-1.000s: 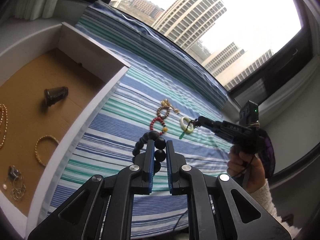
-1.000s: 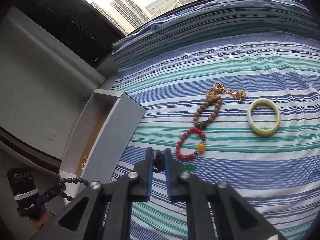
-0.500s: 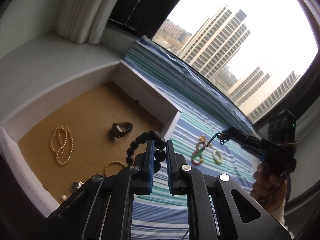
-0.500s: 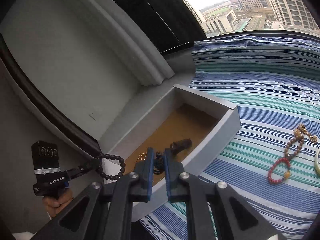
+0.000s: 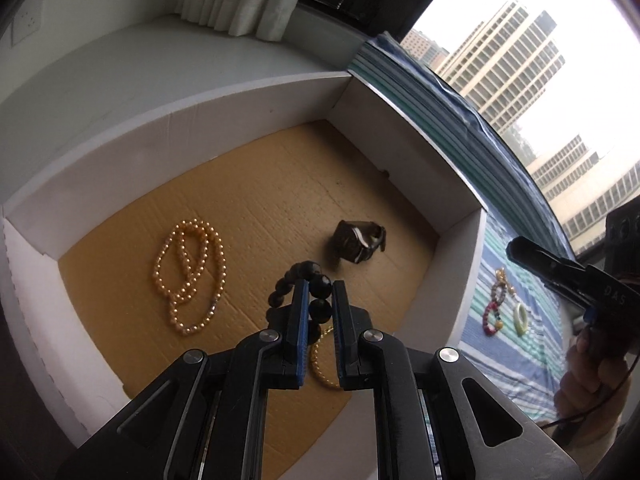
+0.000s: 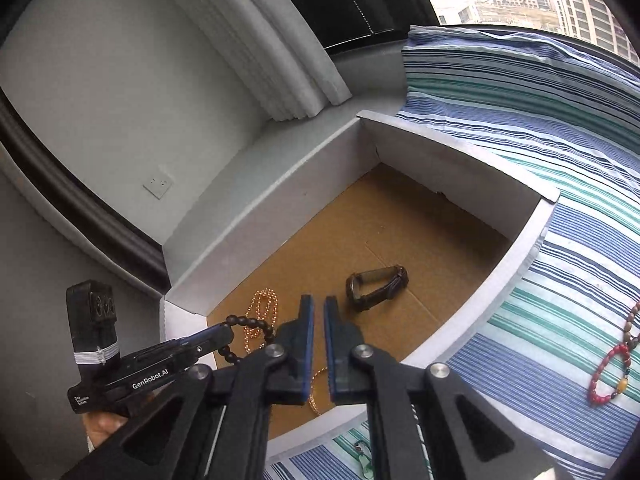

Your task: Organize jewelry

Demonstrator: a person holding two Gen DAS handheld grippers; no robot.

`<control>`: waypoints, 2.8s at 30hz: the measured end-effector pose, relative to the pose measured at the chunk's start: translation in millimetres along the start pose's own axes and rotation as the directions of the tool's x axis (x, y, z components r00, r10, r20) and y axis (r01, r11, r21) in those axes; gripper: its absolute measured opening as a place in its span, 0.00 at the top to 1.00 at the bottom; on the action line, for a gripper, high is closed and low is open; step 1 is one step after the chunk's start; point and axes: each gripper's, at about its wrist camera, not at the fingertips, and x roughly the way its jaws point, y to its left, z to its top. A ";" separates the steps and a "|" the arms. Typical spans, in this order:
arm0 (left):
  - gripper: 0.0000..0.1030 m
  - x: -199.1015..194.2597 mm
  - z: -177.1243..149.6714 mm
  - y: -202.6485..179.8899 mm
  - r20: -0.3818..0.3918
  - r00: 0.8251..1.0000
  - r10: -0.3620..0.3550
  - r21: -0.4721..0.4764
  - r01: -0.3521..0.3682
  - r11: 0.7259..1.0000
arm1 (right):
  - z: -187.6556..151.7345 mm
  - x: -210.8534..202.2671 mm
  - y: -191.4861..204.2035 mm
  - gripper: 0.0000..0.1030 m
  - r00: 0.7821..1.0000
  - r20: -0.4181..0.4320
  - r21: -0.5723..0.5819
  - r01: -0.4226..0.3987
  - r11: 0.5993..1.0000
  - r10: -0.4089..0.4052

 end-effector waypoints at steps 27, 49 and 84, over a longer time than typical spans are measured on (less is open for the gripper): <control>0.92 -57.6 -11.6 -27.7 0.050 0.996 -0.070 0.059 0.067 0.996 | -125.0 -10.3 -24.7 0.87 0.978 -0.160 -0.272 0.086 0.959 -0.133; 0.76 21.0 16.1 -11.5 -0.009 0.995 0.104 0.060 -0.103 0.993 | -6.5 74.8 42.5 0.70 0.985 -0.153 -0.209 0.044 0.977 -0.077; 0.09 25.5 -233.5 -236.4 -0.162 0.980 -0.115 0.555 0.187 0.811 | -318.8 -205.9 -100.9 0.27 0.625 0.150 0.147 0.752 0.643 -0.766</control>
